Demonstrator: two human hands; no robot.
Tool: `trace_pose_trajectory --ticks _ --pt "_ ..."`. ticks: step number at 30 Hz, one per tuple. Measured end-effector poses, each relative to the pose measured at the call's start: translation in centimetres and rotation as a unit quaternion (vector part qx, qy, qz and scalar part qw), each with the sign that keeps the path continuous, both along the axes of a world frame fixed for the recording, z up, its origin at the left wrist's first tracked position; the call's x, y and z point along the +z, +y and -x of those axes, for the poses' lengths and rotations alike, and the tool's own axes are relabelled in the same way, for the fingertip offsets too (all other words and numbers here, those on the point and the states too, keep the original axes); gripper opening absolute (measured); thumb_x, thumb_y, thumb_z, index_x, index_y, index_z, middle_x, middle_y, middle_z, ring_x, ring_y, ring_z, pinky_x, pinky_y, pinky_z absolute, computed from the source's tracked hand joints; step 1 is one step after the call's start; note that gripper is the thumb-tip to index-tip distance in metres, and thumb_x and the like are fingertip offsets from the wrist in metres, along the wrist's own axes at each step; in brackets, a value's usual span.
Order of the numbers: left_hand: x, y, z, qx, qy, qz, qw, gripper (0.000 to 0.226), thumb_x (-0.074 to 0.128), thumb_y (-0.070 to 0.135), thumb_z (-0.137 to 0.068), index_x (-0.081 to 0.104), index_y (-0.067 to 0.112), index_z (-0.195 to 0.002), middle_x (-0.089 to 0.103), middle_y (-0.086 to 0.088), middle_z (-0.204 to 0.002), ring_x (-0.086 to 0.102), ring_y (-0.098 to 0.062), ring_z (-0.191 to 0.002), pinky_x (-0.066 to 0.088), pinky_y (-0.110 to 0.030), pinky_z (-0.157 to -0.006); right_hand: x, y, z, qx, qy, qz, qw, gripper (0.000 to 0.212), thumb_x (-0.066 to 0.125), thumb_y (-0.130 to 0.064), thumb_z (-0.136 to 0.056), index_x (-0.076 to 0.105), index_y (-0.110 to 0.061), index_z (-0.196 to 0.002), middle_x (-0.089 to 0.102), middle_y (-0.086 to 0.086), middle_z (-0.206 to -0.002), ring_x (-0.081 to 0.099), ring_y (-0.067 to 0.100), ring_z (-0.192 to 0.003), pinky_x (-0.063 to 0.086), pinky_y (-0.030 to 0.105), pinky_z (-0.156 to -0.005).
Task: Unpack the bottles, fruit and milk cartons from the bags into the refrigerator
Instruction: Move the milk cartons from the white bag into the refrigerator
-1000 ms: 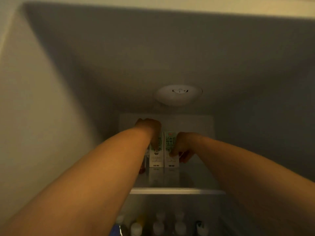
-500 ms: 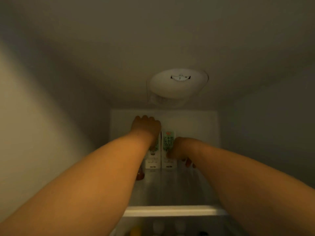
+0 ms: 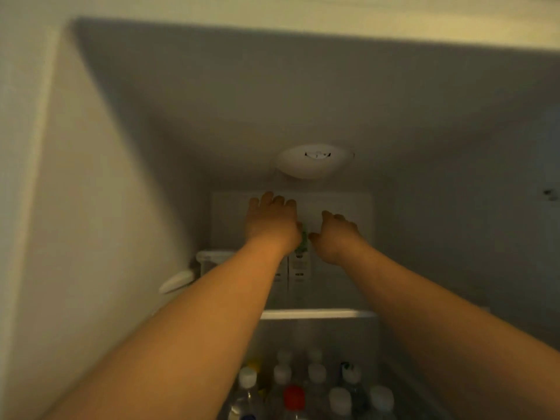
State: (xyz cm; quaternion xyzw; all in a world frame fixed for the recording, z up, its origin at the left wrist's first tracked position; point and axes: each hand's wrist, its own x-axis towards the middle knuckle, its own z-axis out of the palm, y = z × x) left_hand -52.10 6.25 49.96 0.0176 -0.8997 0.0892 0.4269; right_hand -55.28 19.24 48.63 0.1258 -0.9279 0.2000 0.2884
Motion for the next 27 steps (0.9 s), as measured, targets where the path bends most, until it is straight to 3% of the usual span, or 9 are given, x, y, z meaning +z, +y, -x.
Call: trace_pose_trajectory --ticks 8,12,16,21,27 --pt "-5.7 1.4 -8.1 -0.062 0.035 -0.066 0.995 0.055 0.04 0.048 -0.099 0.038 0.026 -0.15 0.036 -0.003 -0.158 0.018 -0.027 -0.15 0.019 -0.051 -0.118 -5.5 2.2 -8.4 0.029 0.101 0.04 0.994 0.058 0.038 -0.044 -0.101 0.03 -0.015 -0.151 0.036 0.012 -0.153 0.034 0.037 -0.137 0.036 0.049 -0.106" --pt "-9.8 1.6 -13.4 -0.064 -0.004 -0.14 0.988 0.06 0.035 0.056 -0.099 0.03 0.032 -0.154 0.025 0.002 -0.163 0.01 -0.024 -0.152 0.012 -0.052 -0.122 -9.5 3.8 -13.9 -0.006 0.068 0.037 0.997 0.061 0.025 -0.058 -0.101 0.028 -0.026 -0.153 0.029 0.004 -0.159 0.023 0.03 -0.146 0.023 0.052 -0.114" --pt "-15.8 1.5 -19.2 -0.02 -0.053 -0.141 0.988 0.067 0.033 0.062 -0.098 0.018 0.035 -0.158 0.009 0.002 -0.168 0.002 -0.024 -0.154 0.007 -0.054 -0.122 -14.8 5.9 -19.0 -0.003 0.01 0.018 1.0 0.067 0.019 -0.064 -0.099 0.015 -0.032 -0.158 0.002 -0.001 -0.167 -0.003 0.027 -0.153 0.003 0.06 -0.118" --pt "-21.4 2.4 -27.1 0.015 -0.095 -0.16 0.982 0.069 0.024 0.069 -0.097 0.01 0.04 -0.158 0.001 0.002 -0.168 -0.005 -0.027 -0.154 0.003 -0.058 -0.121 -18.5 8.3 -25.5 0.025 0.005 -0.007 1.0 0.069 0.019 -0.066 -0.098 0.006 -0.035 -0.158 -0.005 -0.004 -0.167 -0.007 0.029 -0.153 0.005 0.063 -0.118" --pt "-27.4 5.0 -37.3 0.047 -0.103 -0.146 0.983 0.069 0.022 0.069 -0.096 0.006 0.04 -0.158 0.0 0.003 -0.168 -0.006 -0.029 -0.154 0.0 -0.059 -0.121 -22.6 11.2 -33.2 0.08 0.011 -0.02 0.997 0.067 0.022 -0.066 -0.098 0.01 -0.035 -0.157 -0.001 -0.005 -0.167 -0.004 0.029 -0.153 0.001 0.06 -0.119"
